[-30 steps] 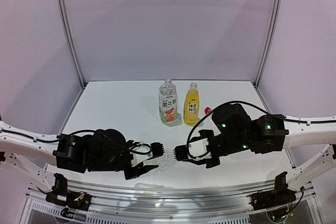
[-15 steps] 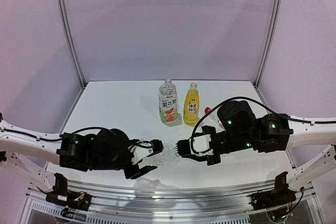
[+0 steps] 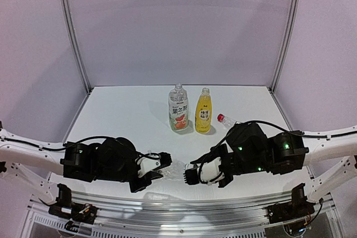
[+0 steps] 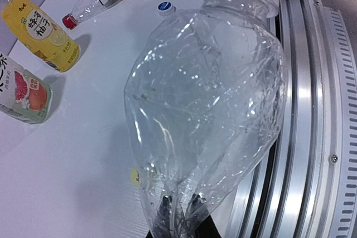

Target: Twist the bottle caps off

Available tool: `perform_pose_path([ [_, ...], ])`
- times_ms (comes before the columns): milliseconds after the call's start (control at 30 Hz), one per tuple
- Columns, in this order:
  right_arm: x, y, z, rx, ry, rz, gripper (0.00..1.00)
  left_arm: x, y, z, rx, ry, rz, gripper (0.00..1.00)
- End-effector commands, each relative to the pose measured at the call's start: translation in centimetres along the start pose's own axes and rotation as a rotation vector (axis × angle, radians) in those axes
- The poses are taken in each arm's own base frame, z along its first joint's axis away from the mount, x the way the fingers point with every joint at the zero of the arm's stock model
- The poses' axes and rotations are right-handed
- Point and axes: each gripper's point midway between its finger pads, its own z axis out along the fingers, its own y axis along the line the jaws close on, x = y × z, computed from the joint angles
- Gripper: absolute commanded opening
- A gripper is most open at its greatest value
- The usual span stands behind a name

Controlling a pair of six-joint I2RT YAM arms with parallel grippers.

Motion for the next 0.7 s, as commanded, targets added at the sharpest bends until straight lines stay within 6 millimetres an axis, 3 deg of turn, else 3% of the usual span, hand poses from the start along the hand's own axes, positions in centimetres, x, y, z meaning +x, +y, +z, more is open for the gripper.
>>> perform_pose_path([
  [0, 2.9, -1.0, 1.0, 0.136, 0.185, -0.161, 0.27, -0.3, -0.9, -1.1, 0.054, -0.05, -0.003, 0.0],
  [100, 2.8, -1.6, 0.9, 0.185, 0.177, -0.14, 0.46, -0.4, -0.4, -1.3, 0.028, -0.052, -0.005, 0.0],
  [167, 1.5, -2.0, 0.0, 0.203, 0.1, -0.073, 0.57, -0.4, 0.0, -1.3, 0.005, -0.047, -0.006, 0.0],
  [300, -2.4, -3.6, -4.5, 0.237, -0.139, 0.179, 0.97, -0.1, 1.4, -1.4, -0.078, -0.044, -0.013, 0.0],
  [400, -3.8, -5.7, -7.8, 0.271, -0.233, 0.451, 0.99, 0.1, 2.8, -1.7, -0.164, -0.039, -0.017, 0.0],
  [500, -4.1, -6.2, -8.7, 0.261, -0.292, 0.602, 0.99, 0.1, 3.9, -1.9, -0.262, -0.027, 0.011, 0.0],
  [600, -2.1, -6.1, -7.0, 0.153, -0.229, 0.837, 0.99, 0.1, 5.0, -2.3, -0.384, -0.004, 0.069, 0.0],
  [667, 0.0, -5.7, -5.2, 0.095, -0.161, 0.964, 0.92, 0.1, 5.2, -2.3, -0.427, 0.008, 0.105, 0.0],
])
